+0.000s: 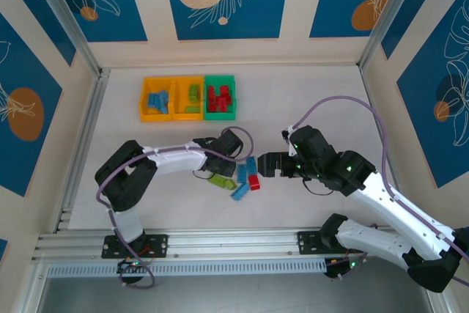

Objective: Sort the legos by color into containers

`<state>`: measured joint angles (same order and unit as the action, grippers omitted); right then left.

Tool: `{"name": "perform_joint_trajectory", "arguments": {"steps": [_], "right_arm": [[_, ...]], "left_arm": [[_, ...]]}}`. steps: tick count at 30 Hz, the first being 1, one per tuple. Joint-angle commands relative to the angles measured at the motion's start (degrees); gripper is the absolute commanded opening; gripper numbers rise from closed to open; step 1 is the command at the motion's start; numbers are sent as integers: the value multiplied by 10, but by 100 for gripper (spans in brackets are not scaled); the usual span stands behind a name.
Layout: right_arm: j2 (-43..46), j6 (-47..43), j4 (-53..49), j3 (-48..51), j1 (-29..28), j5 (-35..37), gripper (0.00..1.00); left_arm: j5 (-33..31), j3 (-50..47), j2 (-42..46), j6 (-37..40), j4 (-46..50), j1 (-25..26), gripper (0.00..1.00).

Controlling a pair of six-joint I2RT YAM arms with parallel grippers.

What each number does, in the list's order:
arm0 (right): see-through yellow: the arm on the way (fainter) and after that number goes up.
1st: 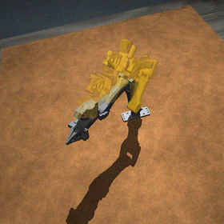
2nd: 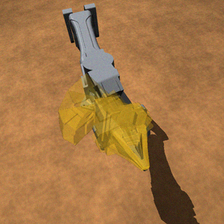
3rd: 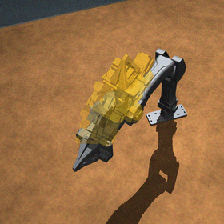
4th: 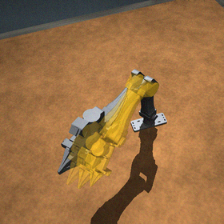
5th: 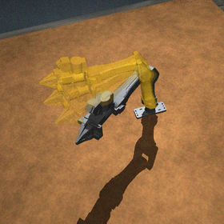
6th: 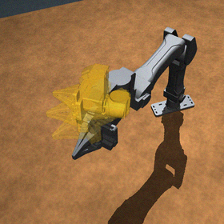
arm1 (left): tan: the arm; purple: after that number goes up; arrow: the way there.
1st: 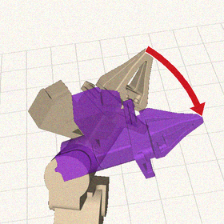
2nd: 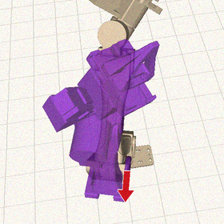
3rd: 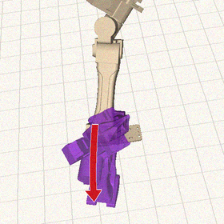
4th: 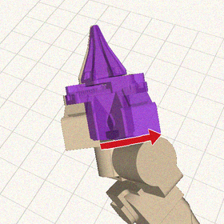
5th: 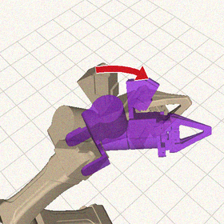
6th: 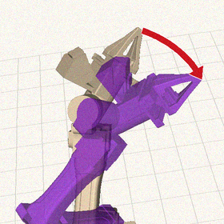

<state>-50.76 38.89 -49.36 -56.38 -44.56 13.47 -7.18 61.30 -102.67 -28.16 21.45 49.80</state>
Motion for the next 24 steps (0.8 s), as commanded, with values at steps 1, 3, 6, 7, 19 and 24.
{"name": "perform_joint_trajectory", "arguments": {"steps": [1, 3, 6, 7, 19, 24], "right_arm": [[8, 12, -6, 7, 2, -10, 100], [11, 16, -8, 6, 1, -10, 99], [16, 21, -8, 8, -1, -10, 100], [19, 22, -7, 8, -1, -10, 100], [34, 36, -9, 11, -8, -10, 99], [50, 48, -18, 18, -10, -2, 100]], "left_arm": [[-19, -1, 47, 25, -15, 5, 22], [-47, 7, 67, 35, -4, 2, 20], [-80, 28, 94, 48, 15, -15, 19], [-89, 36, 100, 53, 19, -25, 19], [-44, 272, -50, 69, 22, -271, 20], [-22, 412, -141, 66, 75, -309, 34]]}}
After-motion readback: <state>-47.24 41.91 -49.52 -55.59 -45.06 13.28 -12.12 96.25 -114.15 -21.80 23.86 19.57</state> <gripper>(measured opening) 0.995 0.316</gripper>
